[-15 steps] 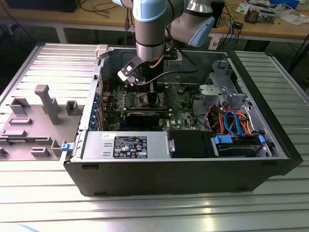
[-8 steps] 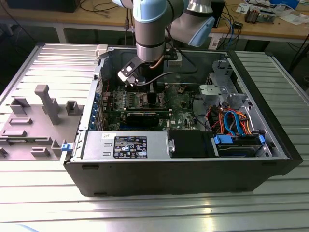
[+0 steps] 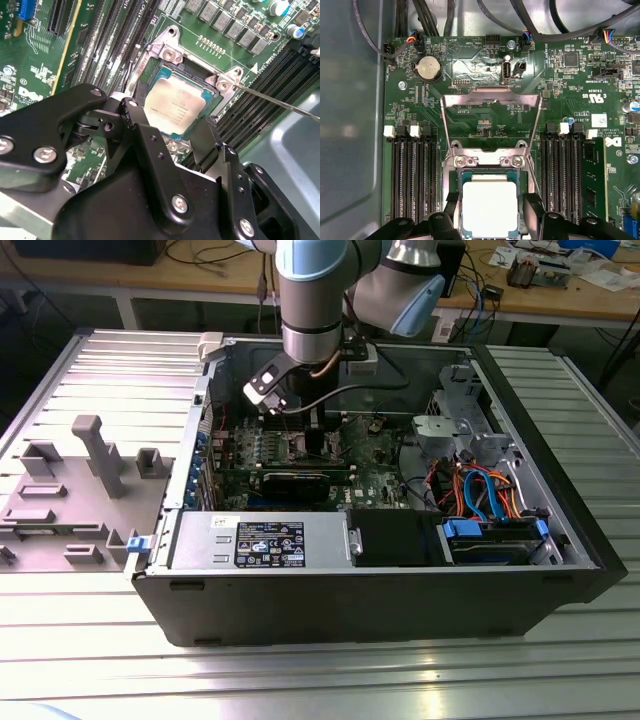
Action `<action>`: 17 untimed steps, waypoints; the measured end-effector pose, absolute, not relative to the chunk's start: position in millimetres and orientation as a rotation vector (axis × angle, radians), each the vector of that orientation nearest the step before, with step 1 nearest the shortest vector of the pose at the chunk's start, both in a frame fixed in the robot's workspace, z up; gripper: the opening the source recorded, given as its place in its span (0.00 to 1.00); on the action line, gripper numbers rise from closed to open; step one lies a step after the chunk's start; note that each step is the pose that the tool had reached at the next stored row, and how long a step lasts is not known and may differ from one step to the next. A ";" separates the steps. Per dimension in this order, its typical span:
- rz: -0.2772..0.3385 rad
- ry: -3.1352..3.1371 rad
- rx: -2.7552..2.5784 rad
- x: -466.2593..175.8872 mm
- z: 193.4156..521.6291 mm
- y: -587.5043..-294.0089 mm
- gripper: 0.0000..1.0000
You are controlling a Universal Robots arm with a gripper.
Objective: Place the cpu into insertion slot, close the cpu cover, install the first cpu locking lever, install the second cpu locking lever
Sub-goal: 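Place the cpu into insertion slot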
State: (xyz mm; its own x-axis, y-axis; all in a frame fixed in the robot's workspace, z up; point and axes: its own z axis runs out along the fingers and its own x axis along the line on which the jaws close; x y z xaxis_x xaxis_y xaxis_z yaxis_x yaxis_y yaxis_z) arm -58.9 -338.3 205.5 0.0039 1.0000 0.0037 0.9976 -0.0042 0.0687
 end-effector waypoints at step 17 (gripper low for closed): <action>0.057 2.192 2.205 -58.5 214.7 -338.3 0.17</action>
